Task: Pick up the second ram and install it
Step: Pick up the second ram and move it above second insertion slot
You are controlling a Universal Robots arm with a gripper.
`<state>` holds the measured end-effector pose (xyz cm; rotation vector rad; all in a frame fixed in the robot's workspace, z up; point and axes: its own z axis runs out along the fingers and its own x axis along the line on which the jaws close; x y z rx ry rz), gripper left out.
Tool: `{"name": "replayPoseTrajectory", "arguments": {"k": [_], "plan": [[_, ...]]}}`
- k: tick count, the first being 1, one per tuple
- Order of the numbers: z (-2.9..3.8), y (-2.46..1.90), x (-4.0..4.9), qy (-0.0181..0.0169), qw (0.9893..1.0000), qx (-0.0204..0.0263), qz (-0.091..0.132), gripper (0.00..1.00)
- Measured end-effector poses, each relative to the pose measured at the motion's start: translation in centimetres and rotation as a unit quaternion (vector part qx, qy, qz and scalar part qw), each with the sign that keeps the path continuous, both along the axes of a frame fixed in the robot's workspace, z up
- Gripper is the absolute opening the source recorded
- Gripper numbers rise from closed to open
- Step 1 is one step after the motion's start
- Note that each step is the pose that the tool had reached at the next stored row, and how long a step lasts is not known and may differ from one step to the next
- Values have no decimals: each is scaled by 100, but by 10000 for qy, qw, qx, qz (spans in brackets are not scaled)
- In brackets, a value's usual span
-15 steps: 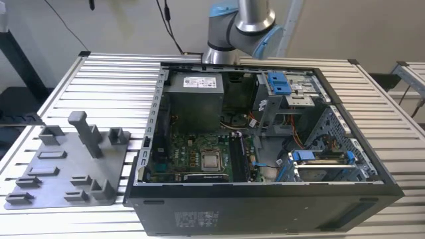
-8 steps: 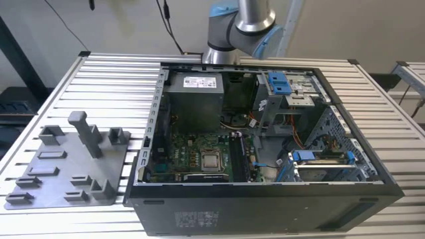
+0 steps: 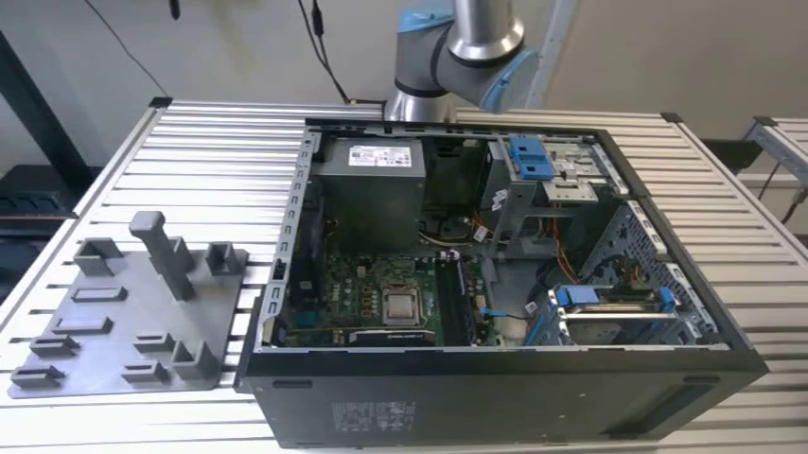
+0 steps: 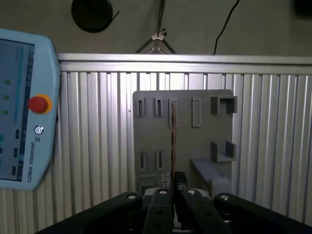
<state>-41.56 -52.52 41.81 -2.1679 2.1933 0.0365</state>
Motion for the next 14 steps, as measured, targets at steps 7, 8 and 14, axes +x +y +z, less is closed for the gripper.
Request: {"name": "replayPoseTrajectory", "arguments": {"k": [7, 8, 14], "plan": [[0, 1, 143, 1, 10000, 0, 0, 14], [0, 1, 160, 1, 10000, 0, 0, 14], [0, 1, 216, 1, 10000, 0, 0, 14]]}}
